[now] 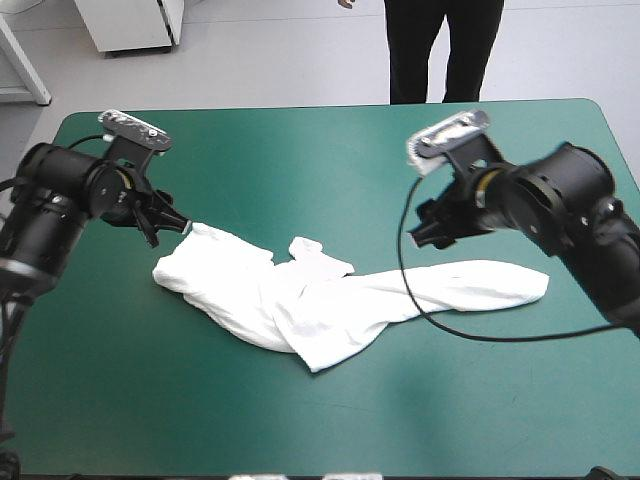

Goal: Fold the cloth

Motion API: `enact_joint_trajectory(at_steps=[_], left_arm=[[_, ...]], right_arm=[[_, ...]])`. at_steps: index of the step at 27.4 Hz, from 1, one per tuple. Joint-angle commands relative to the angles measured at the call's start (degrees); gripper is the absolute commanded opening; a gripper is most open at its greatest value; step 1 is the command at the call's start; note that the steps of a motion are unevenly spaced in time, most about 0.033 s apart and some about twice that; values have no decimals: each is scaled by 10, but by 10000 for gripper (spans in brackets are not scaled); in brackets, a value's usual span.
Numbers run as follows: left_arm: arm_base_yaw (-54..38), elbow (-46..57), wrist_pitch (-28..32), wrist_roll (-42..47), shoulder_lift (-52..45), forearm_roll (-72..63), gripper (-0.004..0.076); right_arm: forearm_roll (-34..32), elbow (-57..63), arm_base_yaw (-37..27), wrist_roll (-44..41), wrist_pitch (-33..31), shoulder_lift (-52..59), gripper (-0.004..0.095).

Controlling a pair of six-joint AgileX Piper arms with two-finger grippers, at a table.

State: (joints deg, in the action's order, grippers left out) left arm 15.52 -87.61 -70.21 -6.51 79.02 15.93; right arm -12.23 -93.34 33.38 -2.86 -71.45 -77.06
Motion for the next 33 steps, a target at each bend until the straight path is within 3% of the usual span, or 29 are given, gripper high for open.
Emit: enact_joint_trajectory(at_steps=[1,4,10,20,33], left_arm=[[-30,-16,59,-5,38,-21,419],[-69,-17,96,-19,79,-68,419],[-111,-49,105,-57,180,-145,419],[-111,-139,97,-72,316,-186,419],[-111,-135,43,-98,363,-192,419]], right_arm=[[-46,100,-56,-23,-1,91,698],[-53,191,-102,-34,-1,144,698],[-43,308,-156,-45,-1,193,679],[-27,319,-157,-45,-1,181,658],[-26,319,-157,-46,-1,179,658]])
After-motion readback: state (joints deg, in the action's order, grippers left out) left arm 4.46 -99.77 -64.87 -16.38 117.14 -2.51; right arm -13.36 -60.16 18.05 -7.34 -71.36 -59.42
